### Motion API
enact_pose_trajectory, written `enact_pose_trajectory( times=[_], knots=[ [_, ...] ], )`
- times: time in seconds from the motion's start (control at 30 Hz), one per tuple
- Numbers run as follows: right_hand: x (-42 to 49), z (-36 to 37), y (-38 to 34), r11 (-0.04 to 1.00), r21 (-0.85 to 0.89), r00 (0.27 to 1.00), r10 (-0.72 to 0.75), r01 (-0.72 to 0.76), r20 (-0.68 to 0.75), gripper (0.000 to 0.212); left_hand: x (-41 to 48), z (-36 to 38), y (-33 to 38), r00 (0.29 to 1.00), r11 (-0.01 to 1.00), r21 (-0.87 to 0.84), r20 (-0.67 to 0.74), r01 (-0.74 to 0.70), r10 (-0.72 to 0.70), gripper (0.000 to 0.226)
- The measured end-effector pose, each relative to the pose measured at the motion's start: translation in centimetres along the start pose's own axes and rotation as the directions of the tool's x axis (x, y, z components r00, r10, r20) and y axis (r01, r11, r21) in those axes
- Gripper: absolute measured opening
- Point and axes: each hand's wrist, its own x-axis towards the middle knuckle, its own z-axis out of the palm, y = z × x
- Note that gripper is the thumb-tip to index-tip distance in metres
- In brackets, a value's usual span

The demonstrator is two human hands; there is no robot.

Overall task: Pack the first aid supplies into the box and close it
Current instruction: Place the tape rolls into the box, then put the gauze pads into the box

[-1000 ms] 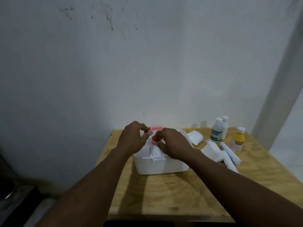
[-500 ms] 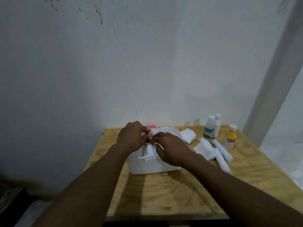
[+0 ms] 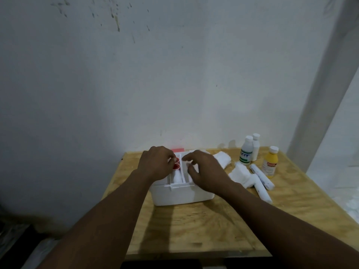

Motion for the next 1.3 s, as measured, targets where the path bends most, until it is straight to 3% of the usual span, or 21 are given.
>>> enact_pose_trajectory(
  times=[0.17, 0.27, 0.37, 0.53, 0.7, 0.9, 1.03, 1.17, 1.3],
  knots=[
    [0.6, -4.9, 3.9, 0.981, -0.054, 0.955, 0.167, -0.186, -0.247, 0.017, 1.3, -1.2, 2.0, 0.995, 0.998, 0.055, -0.098, -0.029, 0.034, 0.028],
    [0.1, -7.9, 7.0, 0.919, -0.111, 0.915, 0.354, -0.379, -0.194, 0.016, 2.9, -0.7, 4.7, 0.994, 0.997, -0.011, -0.072, -0.079, 0.078, 0.025],
    [-1.3, -8.8, 9.5, 0.863, -0.2, 0.886, 0.449, -0.464, -0.117, 0.02, 4.9, 0.5, 8.2, 0.991, 0.99, -0.043, 0.012, -0.132, 0.133, 0.028],
    [-3.3, -7.2, 11.1, 0.863, -0.288, 0.902, 0.433, -0.414, 0.001, 0.034, 8.6, 3.4, 13.3, 0.951, 0.98, 0.052, 0.254, -0.194, 0.175, 0.036],
    [-3.4, -5.6, 12.2, 0.858, -0.307, 0.898, 0.439, -0.411, 0.025, 0.028, 11.1, 6.7, 15.7, 0.897, 0.963, 0.187, 0.431, -0.195, 0.099, 0.039],
    [-3.7, -5.9, 13.7, 0.895, -0.211, 0.912, 0.409, -0.393, 0.039, 0.018, 12.3, 9.2, 15.7, 0.877, 0.964, 0.215, 0.479, -0.157, 0.036, 0.045],
    [-3.6, -6.6, 14.1, 0.9, -0.162, 0.907, 0.418, -0.404, 0.056, 0.016, 12.2, 9.4, 15.6, 0.865, 0.965, 0.207, 0.5, -0.163, 0.039, 0.03],
    [-3.2, -7.0, 14.2, 0.896, -0.097, 0.896, 0.44, -0.433, 0.067, 0.017, 12.5, 8.7, 15.5, 0.851, 0.982, 0.142, 0.524, -0.127, 0.034, 0.036],
    [-3.1, -7.1, 14.2, 0.89, -0.057, 0.887, 0.456, -0.453, 0.068, 0.016, 12.9, 8.5, 15.4, 0.823, 0.998, 0.041, 0.568, -0.044, 0.013, 0.024]
  ],
)
